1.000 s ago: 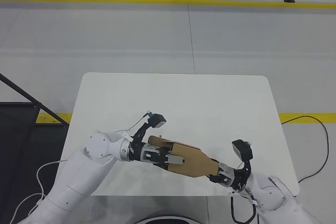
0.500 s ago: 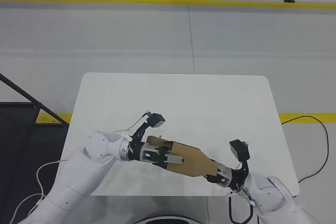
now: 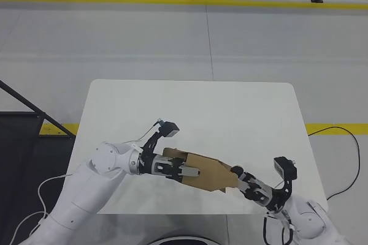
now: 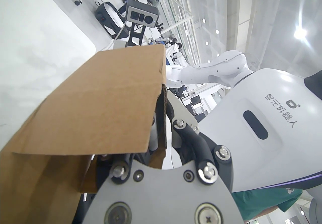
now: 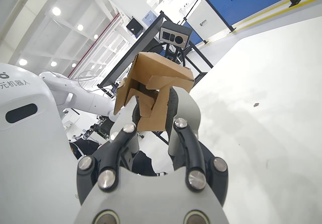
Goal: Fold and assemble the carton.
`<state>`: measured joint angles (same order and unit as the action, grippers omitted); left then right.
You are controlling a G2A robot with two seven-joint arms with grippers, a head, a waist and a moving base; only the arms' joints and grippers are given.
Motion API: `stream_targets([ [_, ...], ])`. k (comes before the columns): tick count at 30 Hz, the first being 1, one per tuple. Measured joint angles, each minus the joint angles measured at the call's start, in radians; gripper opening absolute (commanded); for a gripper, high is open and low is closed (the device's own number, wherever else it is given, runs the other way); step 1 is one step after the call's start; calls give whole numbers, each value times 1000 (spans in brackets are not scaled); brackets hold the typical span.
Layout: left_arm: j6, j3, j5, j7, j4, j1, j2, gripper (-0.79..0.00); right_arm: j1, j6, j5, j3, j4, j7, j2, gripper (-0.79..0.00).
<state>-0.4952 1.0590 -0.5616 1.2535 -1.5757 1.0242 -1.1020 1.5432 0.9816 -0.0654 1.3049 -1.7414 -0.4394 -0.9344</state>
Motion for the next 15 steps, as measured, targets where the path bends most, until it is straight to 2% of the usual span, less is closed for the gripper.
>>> stream_targets([
  [9,9,-11,12,-7,0,-10,-3,-785,47,20,-121,83,-29,-59,21,-499],
  [15,9,-14,13,-6,2,-12,-4,-785,121,-25,-83,166,-116,-64,30,-480],
])
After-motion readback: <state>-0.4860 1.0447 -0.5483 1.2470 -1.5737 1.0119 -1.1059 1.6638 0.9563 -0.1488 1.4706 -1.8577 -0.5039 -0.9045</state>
